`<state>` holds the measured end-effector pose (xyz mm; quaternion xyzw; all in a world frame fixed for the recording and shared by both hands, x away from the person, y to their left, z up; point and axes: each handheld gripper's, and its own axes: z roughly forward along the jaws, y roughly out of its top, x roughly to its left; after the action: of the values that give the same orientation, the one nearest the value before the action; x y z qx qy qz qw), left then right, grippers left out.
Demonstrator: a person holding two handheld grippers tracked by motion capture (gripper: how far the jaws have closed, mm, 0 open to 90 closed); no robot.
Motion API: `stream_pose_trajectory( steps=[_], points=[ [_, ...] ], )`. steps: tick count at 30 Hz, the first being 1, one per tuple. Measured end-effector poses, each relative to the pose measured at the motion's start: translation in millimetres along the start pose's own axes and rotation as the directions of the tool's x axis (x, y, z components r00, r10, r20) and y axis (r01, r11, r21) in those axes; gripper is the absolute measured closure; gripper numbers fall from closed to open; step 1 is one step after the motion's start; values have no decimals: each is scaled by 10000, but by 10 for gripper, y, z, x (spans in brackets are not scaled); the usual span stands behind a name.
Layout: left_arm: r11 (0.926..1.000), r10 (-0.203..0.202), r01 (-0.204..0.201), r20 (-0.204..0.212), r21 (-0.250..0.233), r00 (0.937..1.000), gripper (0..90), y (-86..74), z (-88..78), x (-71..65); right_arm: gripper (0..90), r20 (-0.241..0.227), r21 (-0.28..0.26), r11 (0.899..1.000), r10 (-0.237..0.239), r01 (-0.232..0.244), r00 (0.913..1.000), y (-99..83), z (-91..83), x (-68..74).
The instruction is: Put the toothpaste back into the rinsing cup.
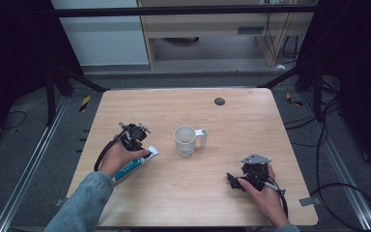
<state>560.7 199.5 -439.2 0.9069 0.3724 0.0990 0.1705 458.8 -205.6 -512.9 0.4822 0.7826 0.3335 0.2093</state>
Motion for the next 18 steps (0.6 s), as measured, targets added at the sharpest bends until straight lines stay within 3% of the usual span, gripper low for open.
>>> stream_pose_trajectory(
  steps=[4,13,18],
  points=[
    [9998,-25,24,78,180,10000,461,-55,48,9,6,2,-1,10000,-5,5,10000,0,0,0],
    [10000,-8,8,3,18,10000,483,-157,119,0,6,28,-19,10000,-88,88,10000,-2,2,-5],
    [9991,121,-125,104,406,9999,481,-164,159,19,6,5,0,10000,-10,10,10000,0,0,-1]
  ],
)
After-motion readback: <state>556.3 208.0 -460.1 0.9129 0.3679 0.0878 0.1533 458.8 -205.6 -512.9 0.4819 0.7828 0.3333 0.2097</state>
